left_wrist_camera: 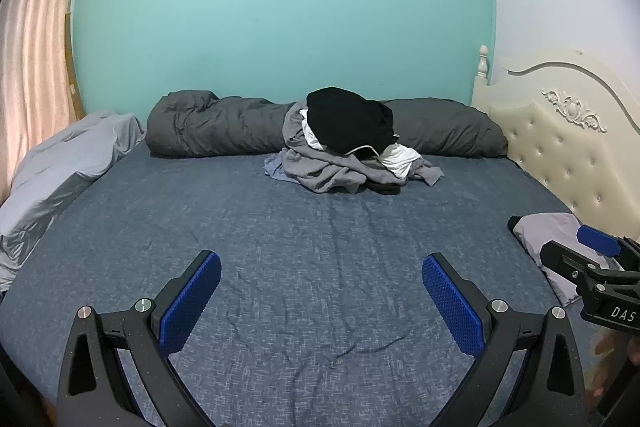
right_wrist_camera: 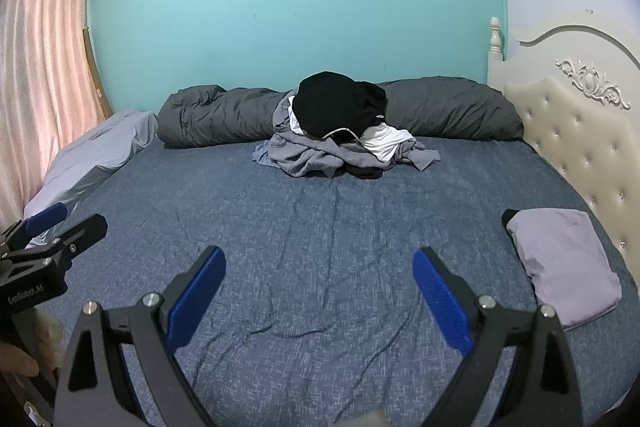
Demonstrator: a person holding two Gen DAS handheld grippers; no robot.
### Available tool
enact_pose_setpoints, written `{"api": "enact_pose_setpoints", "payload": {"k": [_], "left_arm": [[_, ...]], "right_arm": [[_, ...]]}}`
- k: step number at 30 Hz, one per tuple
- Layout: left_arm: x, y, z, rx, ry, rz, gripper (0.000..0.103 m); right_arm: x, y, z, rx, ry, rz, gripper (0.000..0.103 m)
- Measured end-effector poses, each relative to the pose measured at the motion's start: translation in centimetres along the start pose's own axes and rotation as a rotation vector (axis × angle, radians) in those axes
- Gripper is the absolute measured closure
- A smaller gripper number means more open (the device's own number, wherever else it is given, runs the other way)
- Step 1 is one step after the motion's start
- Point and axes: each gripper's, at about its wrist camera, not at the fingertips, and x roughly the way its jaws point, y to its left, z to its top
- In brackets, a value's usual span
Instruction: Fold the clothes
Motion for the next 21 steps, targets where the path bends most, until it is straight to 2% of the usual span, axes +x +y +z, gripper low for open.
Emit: {"api": "enact_pose_setpoints", "payload": {"k": [21], "left_arm": [[0.31, -0.20, -0.59, 0.003, 0.000, 0.002, 0.001]], "right_arm": [[-0.21, 0.11, 0.11, -0.003, -0.002, -0.005, 0.008]]}}
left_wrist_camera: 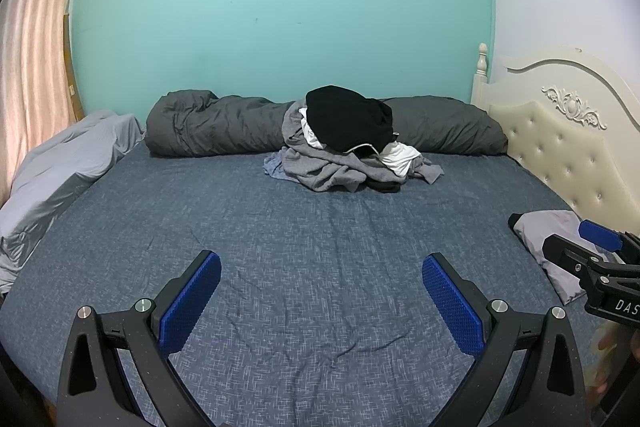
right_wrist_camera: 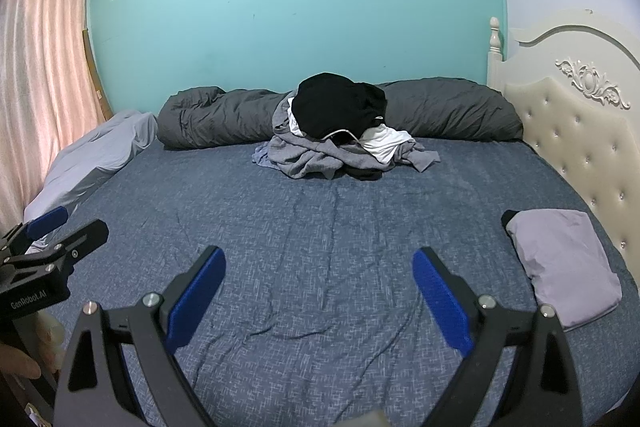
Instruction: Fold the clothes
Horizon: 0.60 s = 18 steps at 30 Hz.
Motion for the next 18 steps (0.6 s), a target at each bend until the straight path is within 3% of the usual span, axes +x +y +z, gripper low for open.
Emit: {"api": "enact_pose_setpoints", "payload": {"k": [18], "left_arm": [[0.16, 0.02, 0.41, -0.002, 0.006, 0.000, 0.000]], "right_arm": [[0.06, -0.39, 0.34, 0.005, 0.004, 0.000, 0.008]]}}
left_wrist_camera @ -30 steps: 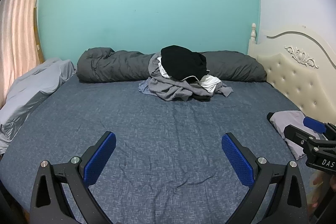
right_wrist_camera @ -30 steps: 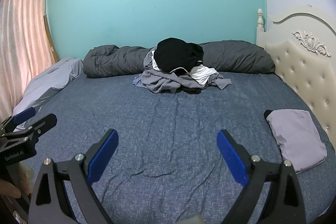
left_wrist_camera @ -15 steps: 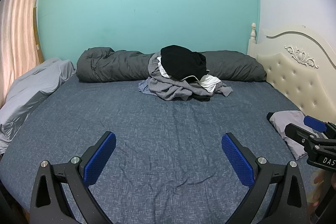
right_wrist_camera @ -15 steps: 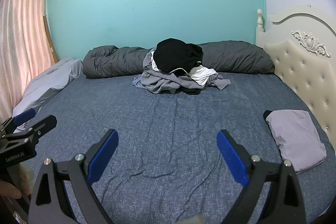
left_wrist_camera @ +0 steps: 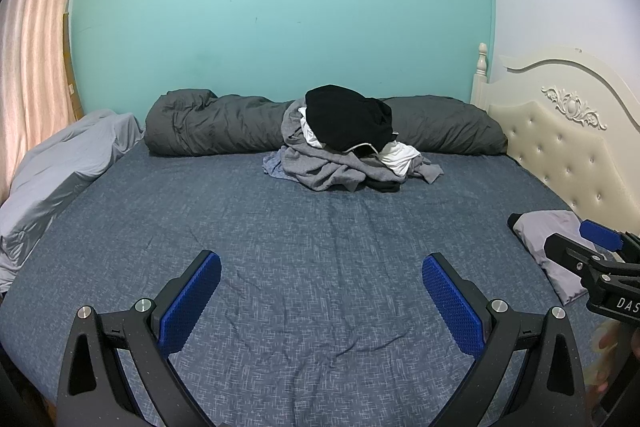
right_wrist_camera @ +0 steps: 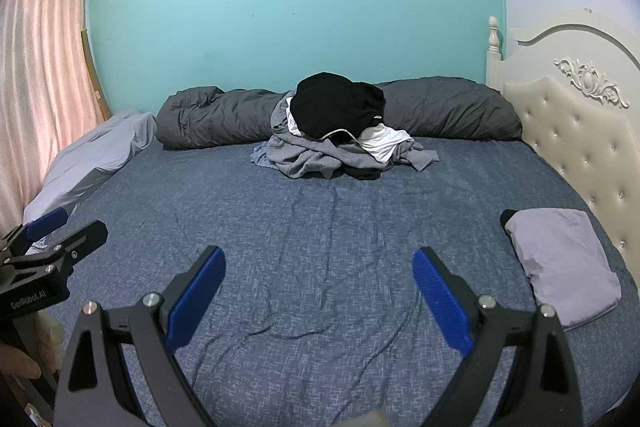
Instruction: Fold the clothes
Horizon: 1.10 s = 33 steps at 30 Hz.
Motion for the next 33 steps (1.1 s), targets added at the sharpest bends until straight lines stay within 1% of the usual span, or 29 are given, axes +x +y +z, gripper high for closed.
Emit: {"api": "enact_pose_setpoints", "payload": {"k": [22, 33], "left_arm": [[0.4, 0.1, -0.1, -0.007, 0.009, -0.003, 0.001], [1.8, 0.4, -0.1, -0.028, 0.029, 0.007, 0.001]], "right_arm": [[0.5, -0.4, -0.1, 0.004, 0.004, -0.003, 0.008], [1.5, -0.9, -0.2, 0.006, 0.015, -0.006, 0.008]]}}
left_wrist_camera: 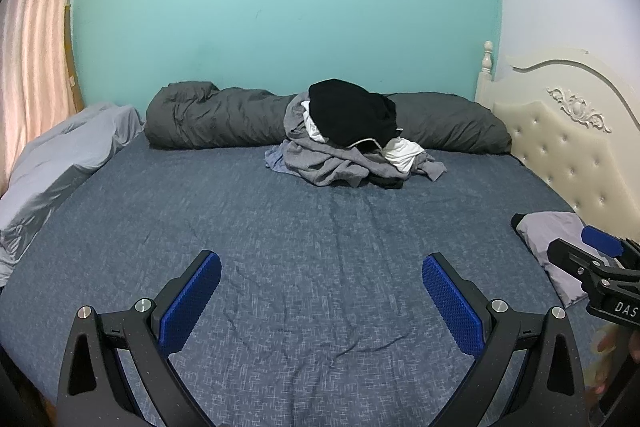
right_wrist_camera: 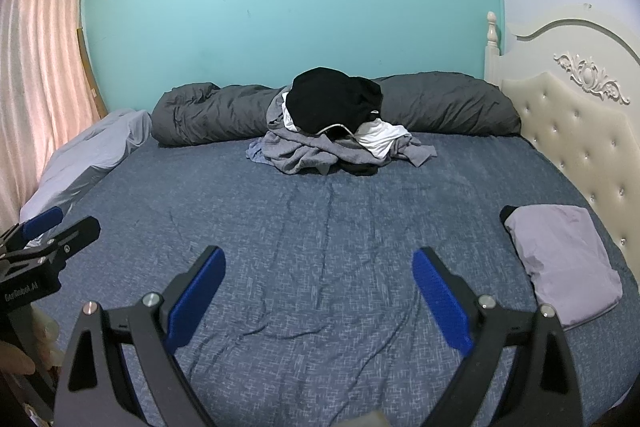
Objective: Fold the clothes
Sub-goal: 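Reach the right gripper to the black hoodie on the pile and grasp it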
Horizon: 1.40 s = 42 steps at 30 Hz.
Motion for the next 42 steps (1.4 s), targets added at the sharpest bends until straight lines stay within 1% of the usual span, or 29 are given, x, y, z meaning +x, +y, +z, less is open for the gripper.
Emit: {"api": "enact_pose_setpoints", "payload": {"k": [7, 10, 14, 18, 21, 24, 28, 31, 34, 36, 39, 42], "left_arm": [[2.1, 0.6, 0.1, -0.012, 0.010, 0.005, 0.000], [3.5, 0.9, 0.5, -0.020, 0.006, 0.014, 0.000], [6.7, 1.7, 1.6, -0.033, 0.005, 0.026, 0.000], [11.4, 2.6, 3.1, -0.050, 0.017, 0.029, 0.000], [15.6, 3.2, 4.3, -0.068, 0.016, 0.030, 0.001], [20.8, 3.4, 5.5, -0.070, 0.014, 0.034, 0.000], [28.0, 4.0, 6.9, -0.091, 0.037, 0.019, 0.000], [32.5, 4.9, 8.0, -0.121, 0.046, 0.028, 0.000], [35.9, 5.9, 8.9, -0.165, 0.082, 0.017, 0.000], [37.7, 6.3, 9.5, -0.169, 0.092, 0.034, 0.000], [39.5, 6.8, 10.2, -0.171, 0.113, 0.032, 0.000], [41.2, 7.7, 10.5, -0.193, 0.127, 0.033, 0.000]], "right_arm": [[2.3, -0.7, 0.3, 0.007, 0.026, 0.010, 0.008], [4.2, -1.3, 0.9, 0.012, 0.032, 0.016, 0.008], [8.0, -2.4, 2.2, 0.041, 0.045, 0.043, 0.008], [13.2, -3.1, 4.0, 0.037, 0.049, 0.068, 0.008], [18.3, -3.7, 5.8, 0.019, 0.048, 0.069, 0.008], [23.6, -4.5, 7.5, 0.010, 0.051, 0.071, 0.008], [31.2, -5.5, 9.5, 0.002, 0.083, 0.082, 0.010], [35.7, -5.7, 11.1, -0.033, 0.081, 0.077, 0.011], [39.5, -6.1, 12.8, -0.020, 0.091, 0.086, 0.012], [41.4, -6.5, 13.9, 0.003, 0.104, 0.088, 0.012], [44.9, -6.9, 15.8, 0.027, 0.132, 0.089, 0.012], [48.9, -7.3, 18.0, 0.039, 0.150, 0.071, 0.012]]}}
